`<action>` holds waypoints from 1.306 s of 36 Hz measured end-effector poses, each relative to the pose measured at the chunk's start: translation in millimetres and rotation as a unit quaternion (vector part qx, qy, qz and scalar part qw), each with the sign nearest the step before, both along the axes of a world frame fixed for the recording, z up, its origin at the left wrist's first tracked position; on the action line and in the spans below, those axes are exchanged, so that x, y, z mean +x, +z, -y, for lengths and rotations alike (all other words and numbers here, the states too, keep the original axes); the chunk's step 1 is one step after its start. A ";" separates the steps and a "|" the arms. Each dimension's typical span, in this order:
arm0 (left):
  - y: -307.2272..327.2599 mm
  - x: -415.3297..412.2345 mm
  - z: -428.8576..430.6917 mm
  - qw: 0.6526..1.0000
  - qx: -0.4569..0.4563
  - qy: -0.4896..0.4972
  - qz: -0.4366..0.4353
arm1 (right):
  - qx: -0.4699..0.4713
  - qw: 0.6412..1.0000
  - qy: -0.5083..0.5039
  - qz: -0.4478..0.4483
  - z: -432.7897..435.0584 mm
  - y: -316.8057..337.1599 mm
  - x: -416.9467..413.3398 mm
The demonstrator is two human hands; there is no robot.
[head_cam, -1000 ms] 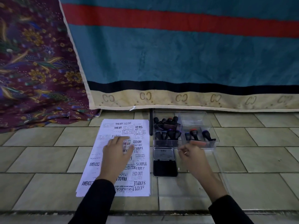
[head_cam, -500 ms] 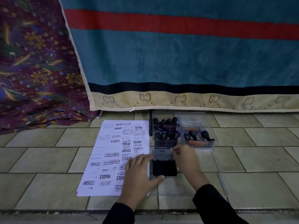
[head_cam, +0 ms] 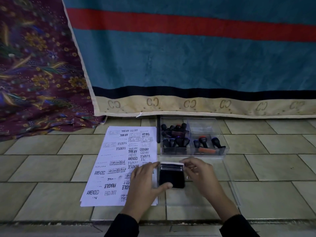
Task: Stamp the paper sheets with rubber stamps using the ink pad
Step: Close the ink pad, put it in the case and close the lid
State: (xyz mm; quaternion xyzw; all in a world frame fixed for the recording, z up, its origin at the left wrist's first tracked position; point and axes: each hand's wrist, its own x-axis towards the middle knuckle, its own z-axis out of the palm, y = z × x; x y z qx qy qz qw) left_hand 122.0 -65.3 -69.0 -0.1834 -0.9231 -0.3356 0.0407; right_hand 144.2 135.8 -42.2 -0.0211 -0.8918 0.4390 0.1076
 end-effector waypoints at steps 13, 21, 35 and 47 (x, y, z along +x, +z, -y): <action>-2.5 -2.2 2.3 0.998 -0.034 -0.016 -0.045 | 0.141 0.985 0.095 -0.037 -0.4 -16.9 25.1; -5.6 -3.6 3.1 0.998 -0.050 -0.022 -0.038 | 0.165 0.982 0.089 -0.025 1.9 -22.5 27.3; 1.8 -12.3 3.4 0.998 -0.061 -0.031 -0.004 | 0.194 0.975 0.104 0.028 24.1 -14.5 20.0; -0.1 -20.3 5.9 0.999 0.022 0.041 -0.026 | 0.264 0.949 0.165 0.044 12.8 -3.1 11.8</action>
